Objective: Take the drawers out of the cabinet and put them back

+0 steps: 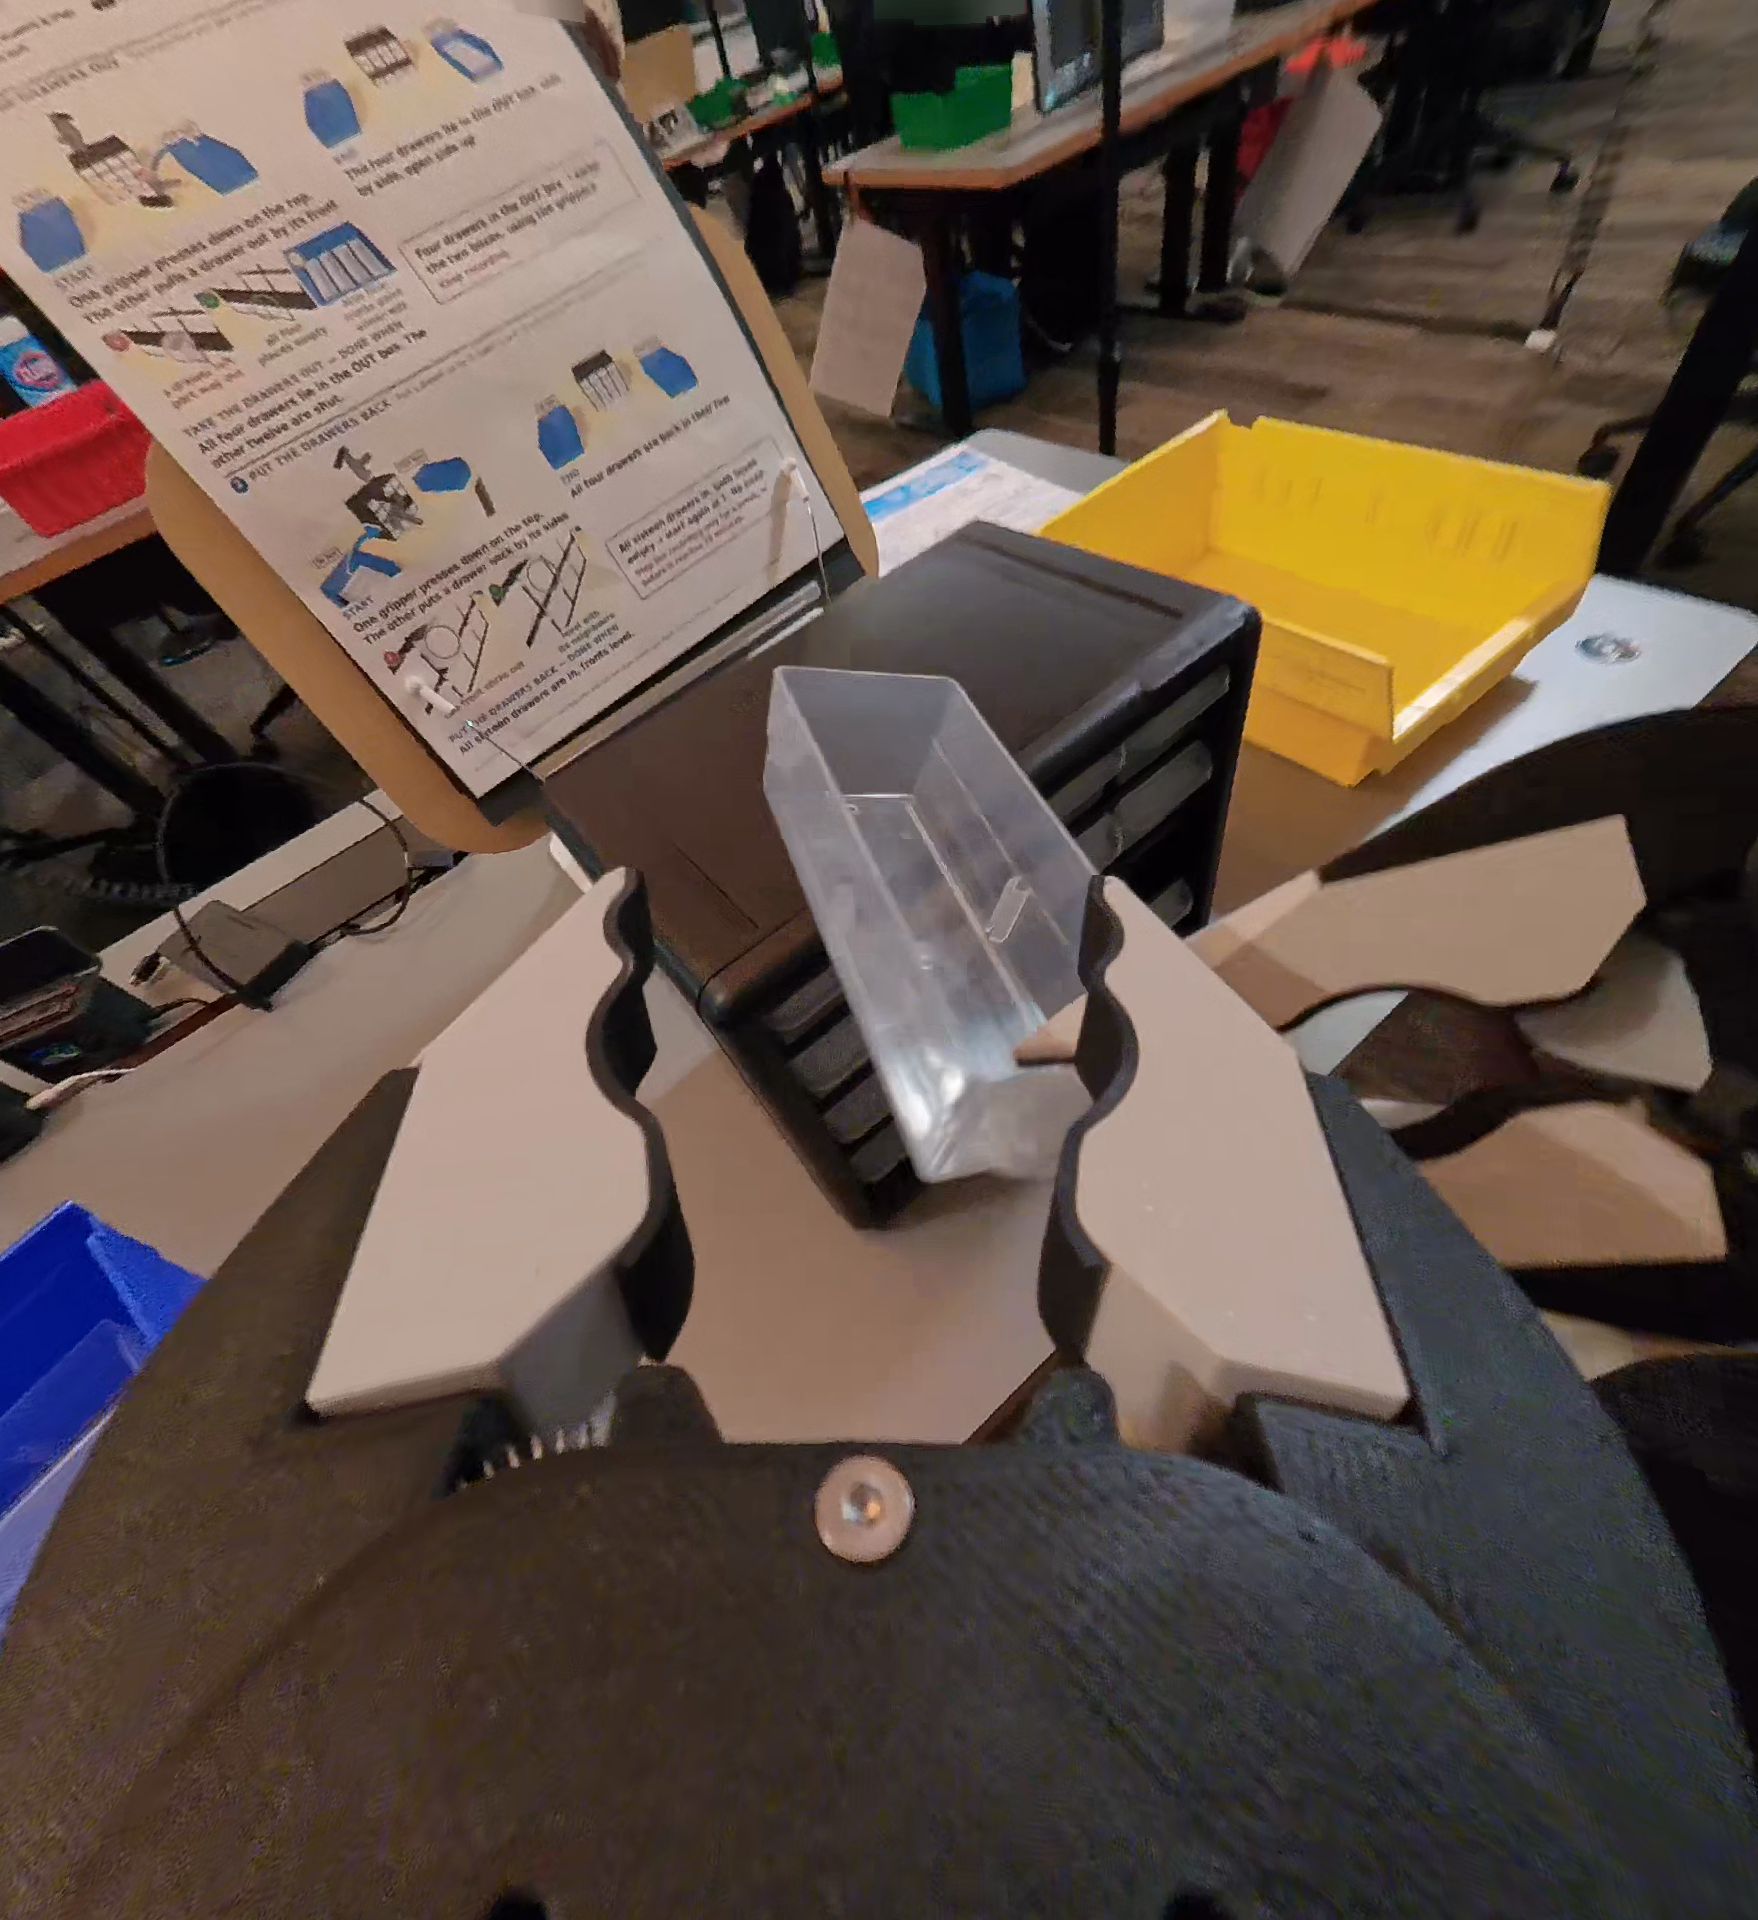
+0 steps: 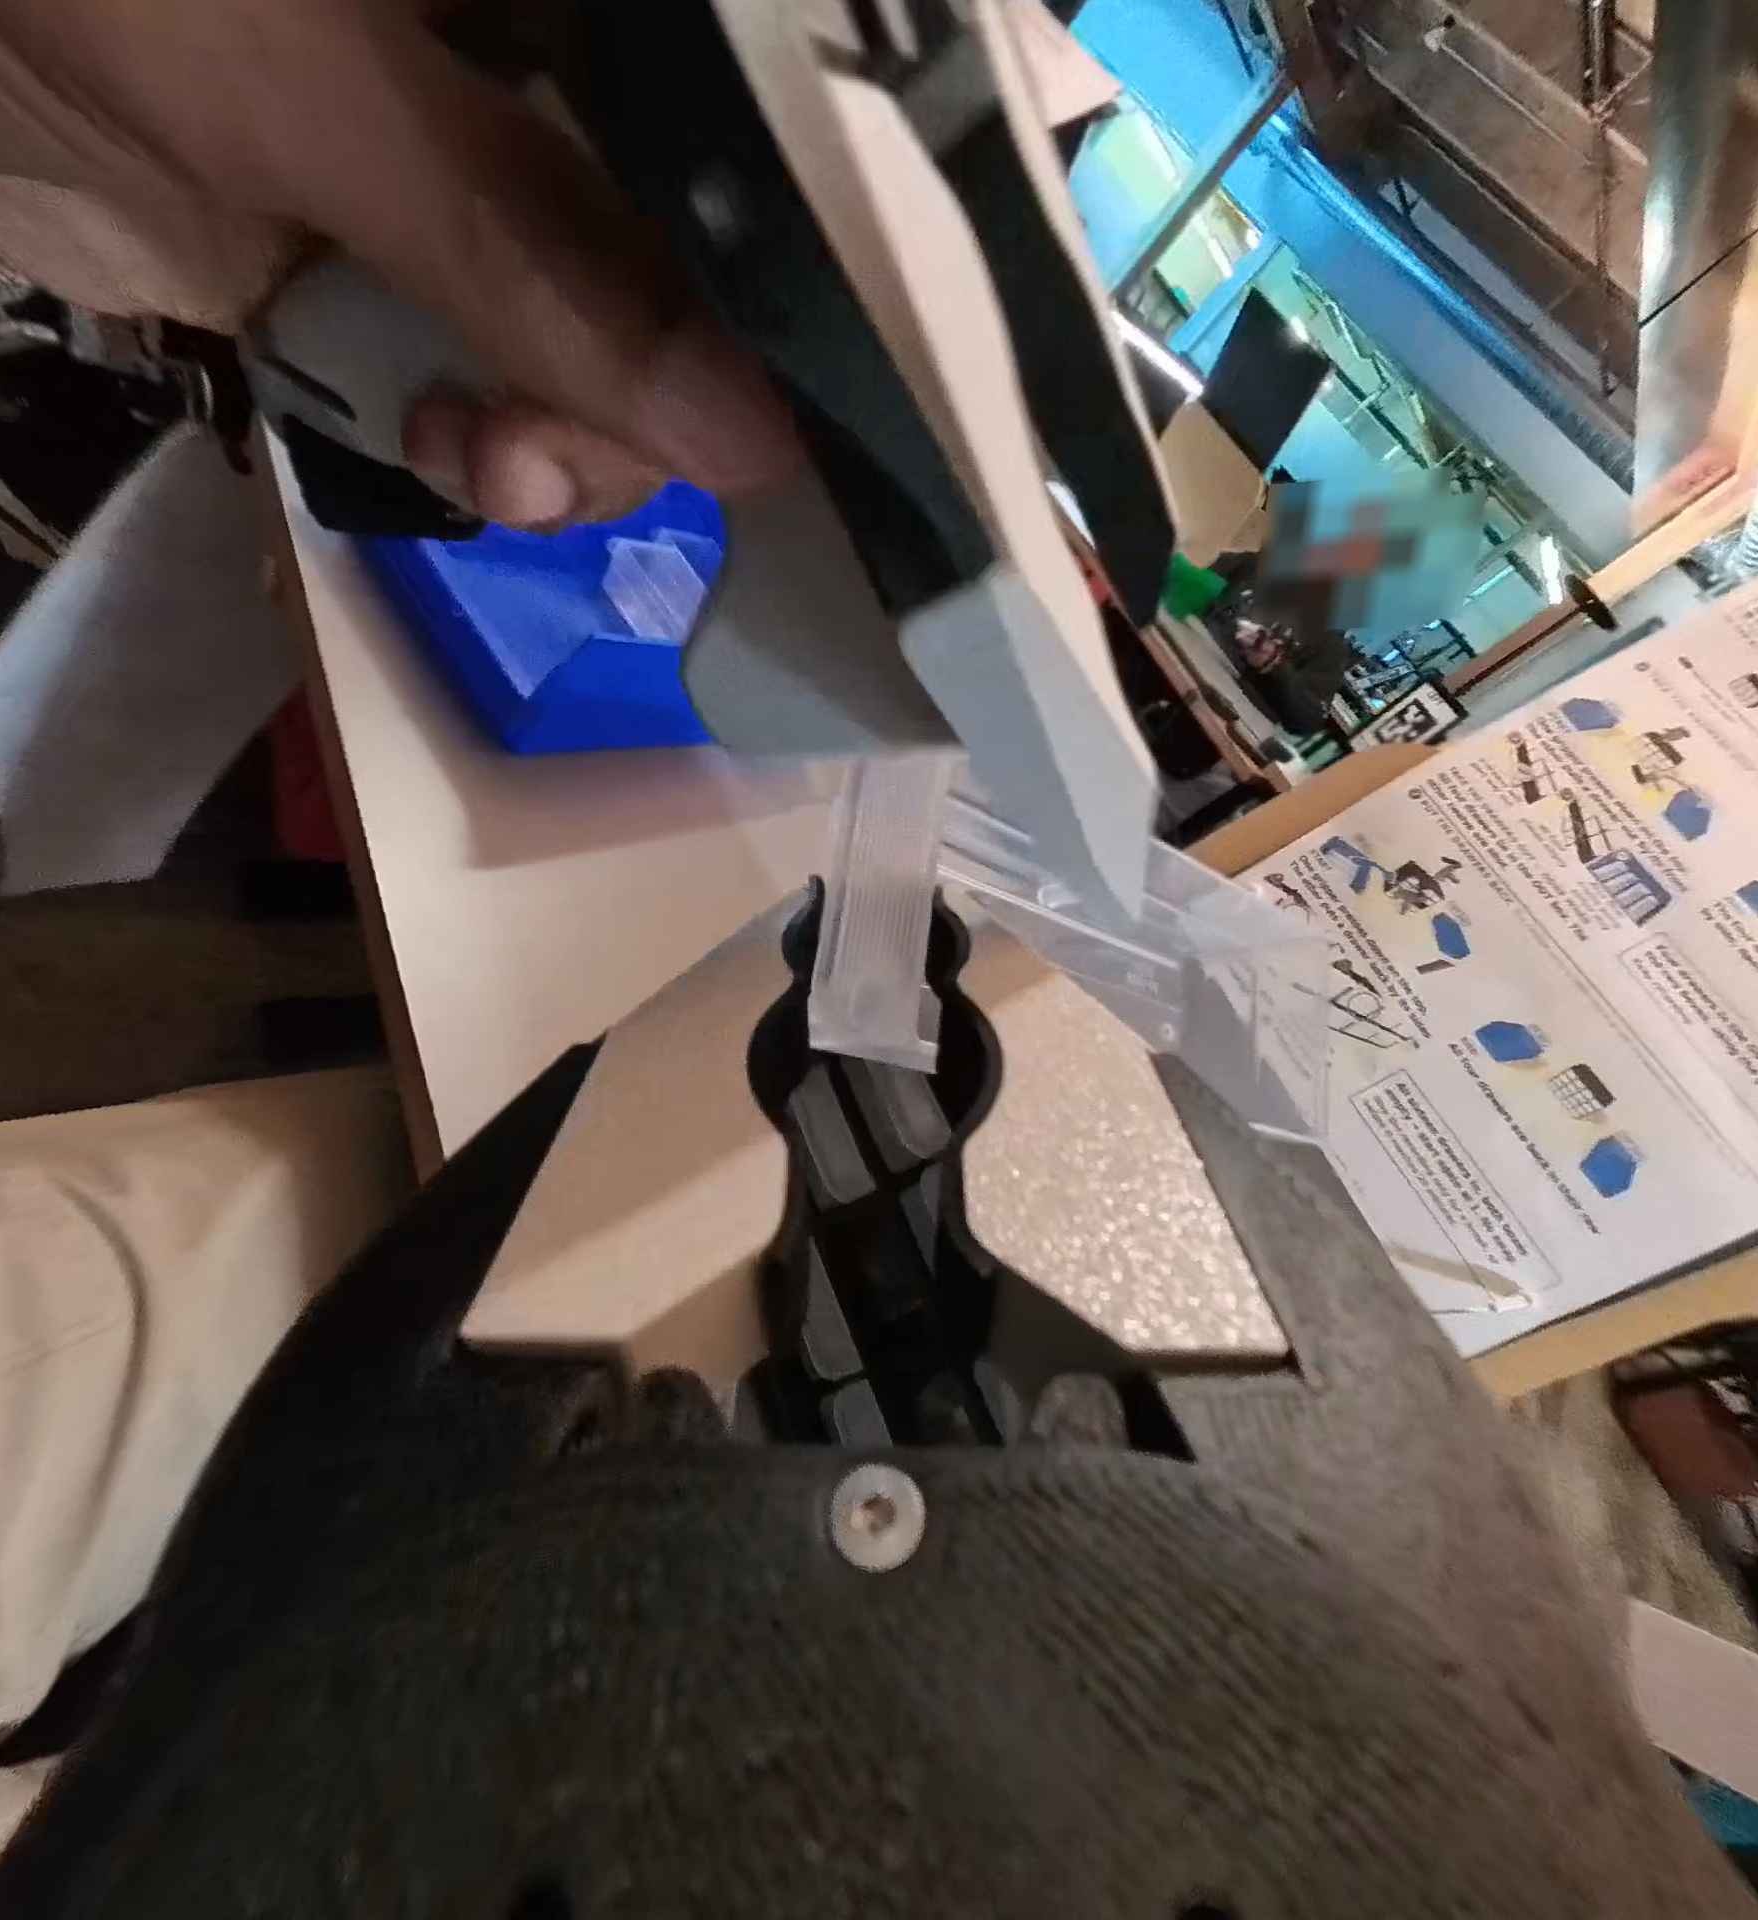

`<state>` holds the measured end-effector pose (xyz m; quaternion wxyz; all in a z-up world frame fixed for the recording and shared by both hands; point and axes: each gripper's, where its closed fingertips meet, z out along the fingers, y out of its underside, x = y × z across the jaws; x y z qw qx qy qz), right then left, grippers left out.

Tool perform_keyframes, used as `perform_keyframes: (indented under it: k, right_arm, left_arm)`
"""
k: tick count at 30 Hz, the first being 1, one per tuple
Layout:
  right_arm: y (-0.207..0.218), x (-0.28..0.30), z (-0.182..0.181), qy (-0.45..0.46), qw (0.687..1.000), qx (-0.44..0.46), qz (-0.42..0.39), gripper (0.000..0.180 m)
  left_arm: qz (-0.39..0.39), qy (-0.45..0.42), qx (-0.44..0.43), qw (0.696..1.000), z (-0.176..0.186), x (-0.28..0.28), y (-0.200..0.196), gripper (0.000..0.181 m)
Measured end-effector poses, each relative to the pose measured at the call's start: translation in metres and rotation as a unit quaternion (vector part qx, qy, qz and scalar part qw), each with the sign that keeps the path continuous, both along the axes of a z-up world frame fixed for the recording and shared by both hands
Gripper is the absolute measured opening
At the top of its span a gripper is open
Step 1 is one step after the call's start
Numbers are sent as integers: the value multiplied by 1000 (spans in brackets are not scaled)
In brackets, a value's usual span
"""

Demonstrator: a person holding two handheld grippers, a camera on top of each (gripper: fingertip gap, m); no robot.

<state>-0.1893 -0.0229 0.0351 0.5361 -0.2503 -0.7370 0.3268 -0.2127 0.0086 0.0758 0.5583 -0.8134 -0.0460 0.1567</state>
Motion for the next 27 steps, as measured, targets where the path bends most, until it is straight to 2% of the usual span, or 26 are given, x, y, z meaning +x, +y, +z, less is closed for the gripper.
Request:
perform_keyframes:
  k: [4, 6, 9, 12, 16, 20, 23, 27]
  right_arm:
    - [12, 17, 15, -8, 998, -37, 45, 18]
    - [6, 31, 16, -27, 993, -45, 110, 18]
    - [-8, 63, 3, -91, 967, -52, 231, 18]
    - [-8, 79, -16, -169, 943, -67, 278, 18]
    - [-2, 78, -42, -230, 927, -79, 286, 18]
    - [3, 74, -74, -296, 910, -87, 279, 18]
    - [11, 64, -92, -317, 910, -86, 254, 18]
    - [24, 51, -101, -313, 916, -98, 230, 18]
  left_arm:
    - [-15, -40, 59, 997, 20, -7, -13, 83]
    - [-21, -58, 82, 995, 27, -12, -20, 83]
    - [-19, -71, 98, 992, 31, -22, -27, 83]
    - [-13, -79, 101, 992, 28, -34, -29, 83]
    - [-16, -93, 90, 991, 11, -48, -17, 82]
    - [4, -122, 42, 992, -33, -75, 0, 82]
    - [3, -158, 11, 987, -64, -87, 11, 83]
    - [-5, -177, -3, 984, -83, -92, 18, 82]
